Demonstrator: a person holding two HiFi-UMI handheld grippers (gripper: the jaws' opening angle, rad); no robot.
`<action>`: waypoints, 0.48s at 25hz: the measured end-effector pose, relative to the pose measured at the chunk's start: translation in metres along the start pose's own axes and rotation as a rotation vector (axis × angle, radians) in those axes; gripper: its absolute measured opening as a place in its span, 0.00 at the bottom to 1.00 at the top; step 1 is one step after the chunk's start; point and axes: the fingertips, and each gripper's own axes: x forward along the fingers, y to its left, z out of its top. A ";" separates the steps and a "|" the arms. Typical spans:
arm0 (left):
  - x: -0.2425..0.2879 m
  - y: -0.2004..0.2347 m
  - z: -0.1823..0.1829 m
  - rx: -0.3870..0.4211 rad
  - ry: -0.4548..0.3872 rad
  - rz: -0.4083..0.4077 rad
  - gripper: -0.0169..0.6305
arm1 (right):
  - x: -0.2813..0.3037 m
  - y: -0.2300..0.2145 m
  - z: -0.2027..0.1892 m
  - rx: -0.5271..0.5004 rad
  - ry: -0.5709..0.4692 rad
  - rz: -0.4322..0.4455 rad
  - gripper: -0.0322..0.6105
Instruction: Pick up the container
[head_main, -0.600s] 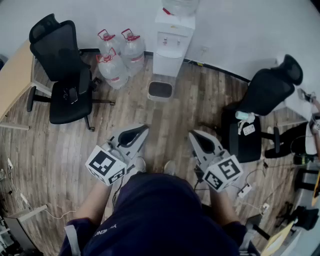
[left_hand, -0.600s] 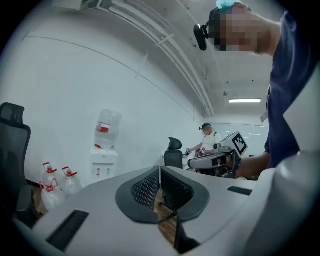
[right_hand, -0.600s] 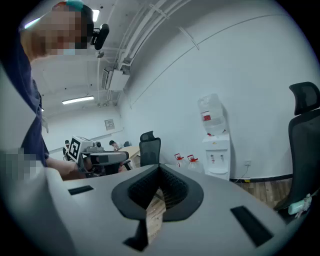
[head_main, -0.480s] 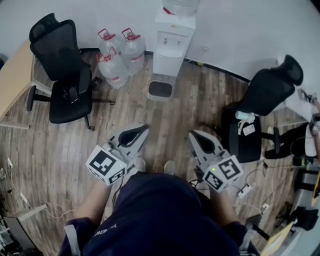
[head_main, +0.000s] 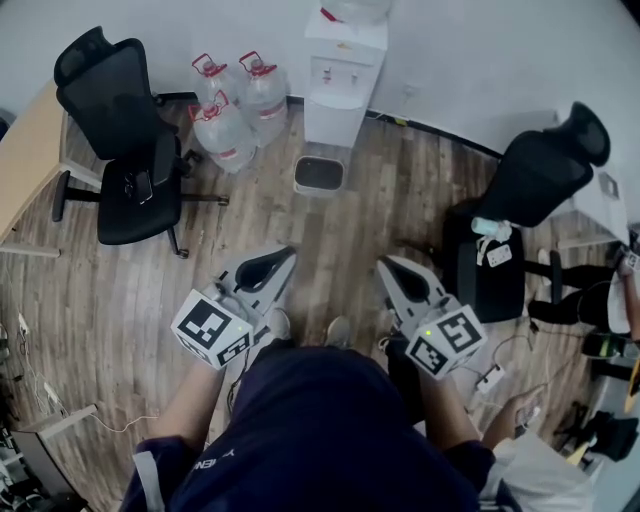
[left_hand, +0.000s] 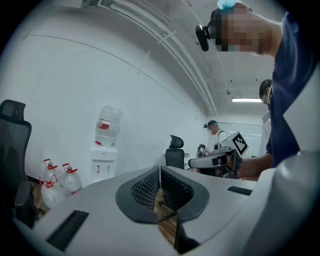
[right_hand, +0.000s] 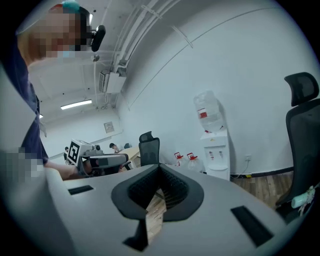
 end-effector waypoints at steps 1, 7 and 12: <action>0.003 0.000 -0.002 0.000 0.002 0.007 0.08 | 0.001 -0.005 0.000 0.008 -0.005 0.001 0.08; 0.021 0.006 -0.013 -0.017 0.022 0.055 0.08 | 0.015 -0.023 -0.006 0.022 0.000 0.030 0.08; 0.039 0.038 -0.024 -0.026 0.041 0.088 0.08 | 0.043 -0.043 -0.015 0.008 0.043 0.060 0.08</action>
